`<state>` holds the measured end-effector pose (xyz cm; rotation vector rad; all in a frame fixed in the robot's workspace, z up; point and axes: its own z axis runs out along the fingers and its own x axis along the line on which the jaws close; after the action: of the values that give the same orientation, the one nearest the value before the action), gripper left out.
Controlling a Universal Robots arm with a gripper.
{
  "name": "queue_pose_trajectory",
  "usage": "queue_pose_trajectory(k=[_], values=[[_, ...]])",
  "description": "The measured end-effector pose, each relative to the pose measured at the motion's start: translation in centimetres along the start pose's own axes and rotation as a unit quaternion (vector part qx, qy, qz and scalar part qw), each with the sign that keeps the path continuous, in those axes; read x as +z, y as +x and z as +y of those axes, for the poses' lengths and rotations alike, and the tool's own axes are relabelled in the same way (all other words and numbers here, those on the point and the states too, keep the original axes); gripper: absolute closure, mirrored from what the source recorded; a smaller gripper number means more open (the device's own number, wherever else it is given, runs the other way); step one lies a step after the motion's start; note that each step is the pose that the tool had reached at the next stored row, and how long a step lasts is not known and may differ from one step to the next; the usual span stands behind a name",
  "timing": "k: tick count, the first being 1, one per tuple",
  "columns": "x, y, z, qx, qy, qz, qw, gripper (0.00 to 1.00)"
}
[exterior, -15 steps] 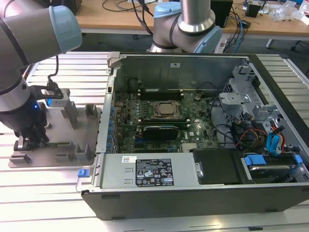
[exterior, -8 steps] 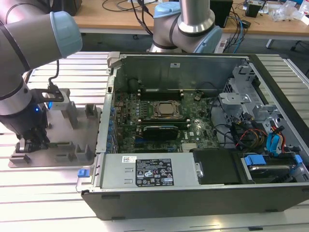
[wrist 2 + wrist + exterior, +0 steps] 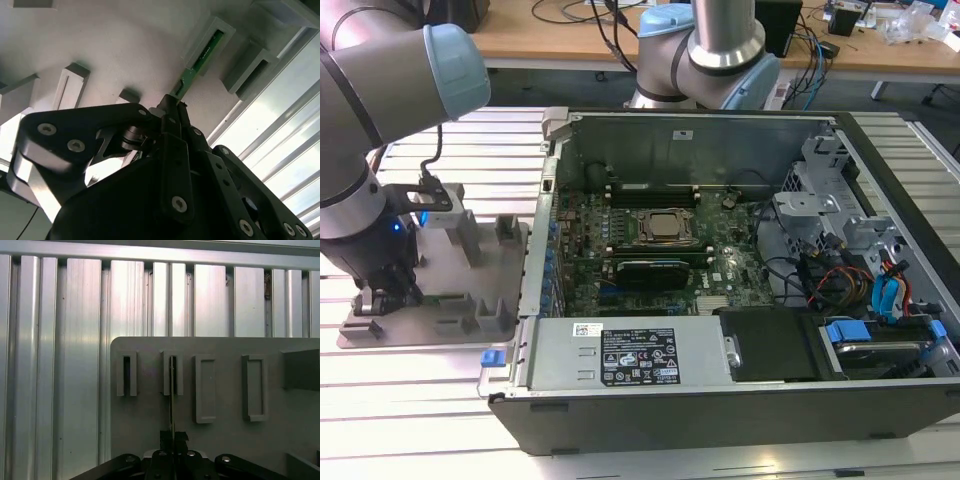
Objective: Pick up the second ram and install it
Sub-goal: 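Pick up the second ram and move it above second insertion slot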
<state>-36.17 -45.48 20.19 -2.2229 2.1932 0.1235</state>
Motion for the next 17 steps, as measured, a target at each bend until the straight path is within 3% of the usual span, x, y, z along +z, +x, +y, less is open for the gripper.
queue_pose_trajectory(k=[12,14,17], values=[[0.0,0.0,0.0,0.0,0.0001,-0.0009,1.0,0.87],[-0.39,-0.03,0.02,0.0,0.0,-0.0008,1.0,0.87],[-1.89,-0.13,0.08,0.0,0.0,-0.0008,1.0,0.87]])
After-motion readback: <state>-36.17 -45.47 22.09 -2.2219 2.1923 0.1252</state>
